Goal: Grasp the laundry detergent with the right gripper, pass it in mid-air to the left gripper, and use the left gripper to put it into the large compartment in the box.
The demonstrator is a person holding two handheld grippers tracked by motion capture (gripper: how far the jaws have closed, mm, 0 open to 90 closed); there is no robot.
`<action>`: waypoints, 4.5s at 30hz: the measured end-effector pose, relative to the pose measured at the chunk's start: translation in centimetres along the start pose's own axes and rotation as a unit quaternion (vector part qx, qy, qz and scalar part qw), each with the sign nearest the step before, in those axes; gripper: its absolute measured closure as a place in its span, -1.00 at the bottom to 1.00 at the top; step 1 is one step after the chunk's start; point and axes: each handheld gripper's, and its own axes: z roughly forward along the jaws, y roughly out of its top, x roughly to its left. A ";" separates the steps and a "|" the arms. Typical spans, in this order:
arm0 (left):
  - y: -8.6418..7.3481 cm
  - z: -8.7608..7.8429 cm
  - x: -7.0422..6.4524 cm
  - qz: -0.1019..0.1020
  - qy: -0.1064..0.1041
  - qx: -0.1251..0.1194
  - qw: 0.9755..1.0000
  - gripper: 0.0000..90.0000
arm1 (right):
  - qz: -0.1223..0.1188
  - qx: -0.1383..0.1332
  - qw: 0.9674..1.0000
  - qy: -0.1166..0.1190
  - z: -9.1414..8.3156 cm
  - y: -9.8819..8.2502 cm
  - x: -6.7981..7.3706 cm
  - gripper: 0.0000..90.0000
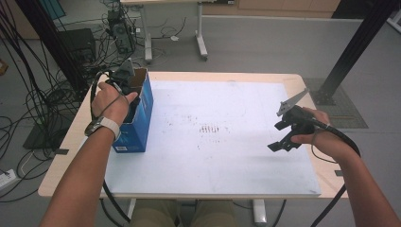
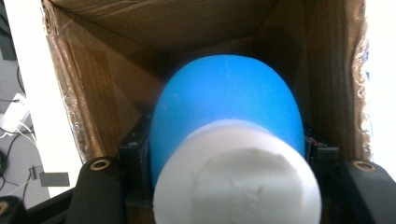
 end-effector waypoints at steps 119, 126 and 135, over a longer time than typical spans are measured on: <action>-0.3 -0.3 0.4 0.009 -0.001 -0.017 1.000 -0.35 | -0.005 0.007 1.000 -0.002 0.1 0.2 0.5 -0.80; -0.4 -0.4 0.6 0.012 -0.007 -0.016 1.000 -0.37 | -0.007 0.006 1.000 -0.004 0.0 0.5 0.7 -0.80; -0.4 -0.7 0.6 0.021 -0.004 -0.019 1.000 -0.45 | -0.006 0.007 1.000 -0.004 -0.1 0.3 0.9 -0.80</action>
